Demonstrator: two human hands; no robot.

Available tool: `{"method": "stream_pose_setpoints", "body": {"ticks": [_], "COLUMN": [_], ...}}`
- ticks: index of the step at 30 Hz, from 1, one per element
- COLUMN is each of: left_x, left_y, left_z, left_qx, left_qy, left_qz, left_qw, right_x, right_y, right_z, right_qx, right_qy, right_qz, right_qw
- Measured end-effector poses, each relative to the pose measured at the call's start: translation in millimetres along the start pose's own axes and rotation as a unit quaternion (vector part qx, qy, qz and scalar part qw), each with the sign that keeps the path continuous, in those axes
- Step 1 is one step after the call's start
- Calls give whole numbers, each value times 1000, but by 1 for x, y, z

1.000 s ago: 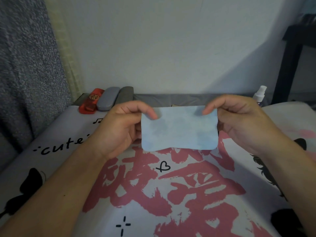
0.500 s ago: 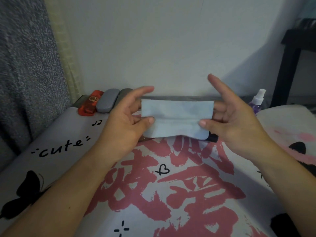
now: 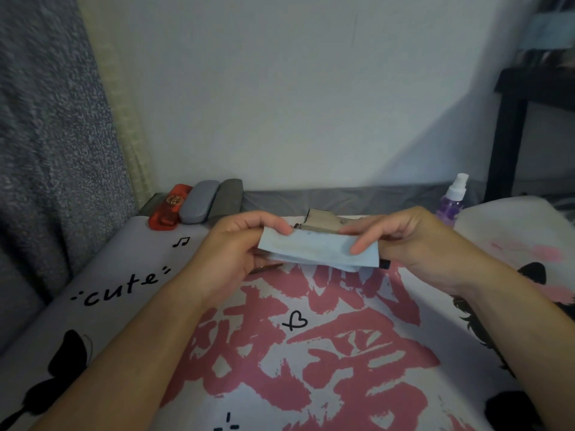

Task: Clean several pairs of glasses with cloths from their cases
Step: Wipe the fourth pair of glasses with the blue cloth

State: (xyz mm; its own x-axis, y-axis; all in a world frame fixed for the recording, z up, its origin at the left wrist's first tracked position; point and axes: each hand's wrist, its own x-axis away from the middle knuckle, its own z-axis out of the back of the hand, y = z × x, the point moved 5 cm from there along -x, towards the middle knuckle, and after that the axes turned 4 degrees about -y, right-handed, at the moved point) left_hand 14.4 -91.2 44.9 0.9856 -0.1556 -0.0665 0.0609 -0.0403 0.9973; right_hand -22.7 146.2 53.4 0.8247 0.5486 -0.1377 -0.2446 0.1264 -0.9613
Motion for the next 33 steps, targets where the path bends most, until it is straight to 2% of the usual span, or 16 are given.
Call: {"method": "stream_pose_setpoints", "body": {"ticks": [2, 5, 7, 9, 11, 13, 15, 17, 22, 25, 27, 31, 33], "left_x": [-13, -43, -68, -91, -109, -118, -122, -122, -119, -119, -117, -110, -95], "left_y": [11, 40, 55, 61, 59, 46, 26, 12, -3, -3, -2, 2, 9], "left_z": [-4, -15, -25, -37, -48, -55, -56, -51, -42, -42, -43, -38, -32], "left_qx": [-42, -106, -124, -231, -407, -527, -605, -635, -647, -681, -692, -688, -680], "left_qy": [16, 29, 25, 8, -17, -59, -102, -123, -154, -163, -178, -173, -134], "left_qz": [20, 27, 49, 60, 57, 85, 119, 142, 149, 121, 106, 87, 47], "left_qw": [999, 994, 991, 971, 911, 843, 781, 749, 732, 704, 692, 699, 719], "right_x": [-1, -1, -1, -6, -15, -27, -34, -35, -29, -25, -22, -17, -16], "right_y": [2, -4, -8, -6, 4, 21, 35, 36, 31, 31, 30, 29, 30], "right_z": [6, 23, 33, 41, 47, 44, 35, 31, 24, 19, 18, 19, 18], "right_qx": [30, 70, 11, -33, 66, 186, 273, 344, 432, 492, 498, 495, 504], "right_qy": [8, 92, 136, 170, 206, 185, 132, 96, 47, 41, 34, 76, 109], "right_qz": [-24, -33, -22, -17, -36, -94, -156, -187, -224, -216, -198, -190, -182], "right_qw": [999, 993, 990, 985, 976, 960, 940, 915, 872, 842, 844, 844, 837]}}
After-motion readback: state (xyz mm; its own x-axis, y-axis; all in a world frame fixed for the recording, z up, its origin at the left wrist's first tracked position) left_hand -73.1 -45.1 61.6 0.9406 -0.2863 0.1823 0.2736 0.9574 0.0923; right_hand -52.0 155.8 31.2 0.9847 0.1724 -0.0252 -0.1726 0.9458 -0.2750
